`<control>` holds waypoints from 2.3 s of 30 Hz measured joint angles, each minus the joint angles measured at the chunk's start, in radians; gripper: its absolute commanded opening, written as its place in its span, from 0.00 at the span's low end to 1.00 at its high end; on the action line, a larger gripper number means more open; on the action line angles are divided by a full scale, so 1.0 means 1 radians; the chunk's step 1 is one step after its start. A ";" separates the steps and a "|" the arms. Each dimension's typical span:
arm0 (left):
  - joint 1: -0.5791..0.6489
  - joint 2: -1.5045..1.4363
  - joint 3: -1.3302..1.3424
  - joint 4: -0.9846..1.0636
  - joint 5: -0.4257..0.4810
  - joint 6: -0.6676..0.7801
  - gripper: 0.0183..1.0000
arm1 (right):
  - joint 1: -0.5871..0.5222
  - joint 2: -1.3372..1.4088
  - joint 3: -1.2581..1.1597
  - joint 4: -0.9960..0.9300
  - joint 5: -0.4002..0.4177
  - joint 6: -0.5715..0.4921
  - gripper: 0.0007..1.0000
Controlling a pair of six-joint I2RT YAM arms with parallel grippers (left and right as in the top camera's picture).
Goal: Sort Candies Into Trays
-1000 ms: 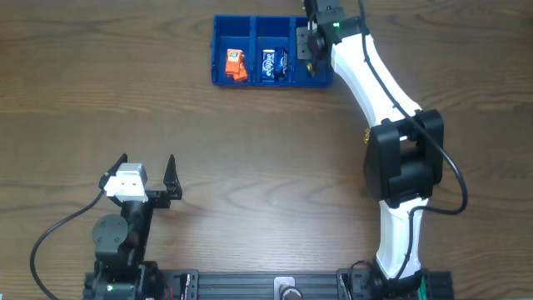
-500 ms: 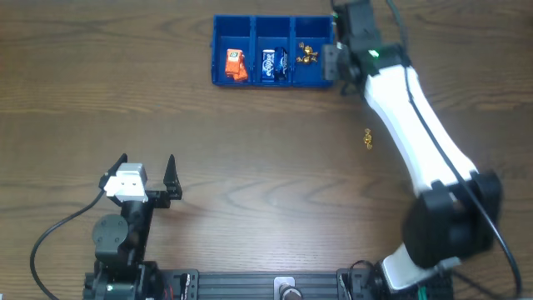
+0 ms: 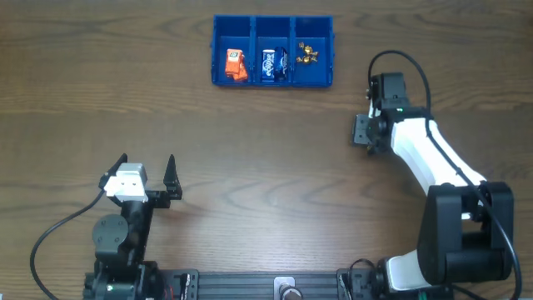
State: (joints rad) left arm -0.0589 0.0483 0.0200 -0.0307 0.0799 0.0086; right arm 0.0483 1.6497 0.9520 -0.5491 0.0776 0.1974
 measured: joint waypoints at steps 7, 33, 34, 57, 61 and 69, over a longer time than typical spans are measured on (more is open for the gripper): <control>0.000 0.000 0.000 0.000 0.000 0.000 1.00 | -0.035 0.068 0.000 0.039 -0.004 0.000 0.61; 0.000 0.000 0.000 0.000 0.000 0.000 1.00 | -0.033 0.119 0.005 0.048 -0.039 0.010 0.16; 0.000 0.000 0.000 0.000 0.000 0.000 1.00 | -0.031 0.119 0.005 0.048 -0.039 0.010 0.16; 0.000 0.000 0.000 0.000 0.000 0.000 1.00 | 0.248 0.173 0.802 -0.088 0.051 0.010 0.20; 0.000 0.000 0.000 0.000 0.000 0.000 1.00 | 0.248 0.323 0.883 -0.077 0.061 0.011 0.22; 0.000 0.000 0.000 0.000 0.000 0.000 1.00 | 0.246 0.486 0.885 -0.066 0.069 0.029 0.27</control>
State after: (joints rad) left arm -0.0589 0.0483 0.0200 -0.0303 0.0799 0.0082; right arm 0.2943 2.1353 1.8374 -0.6151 0.1471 0.2264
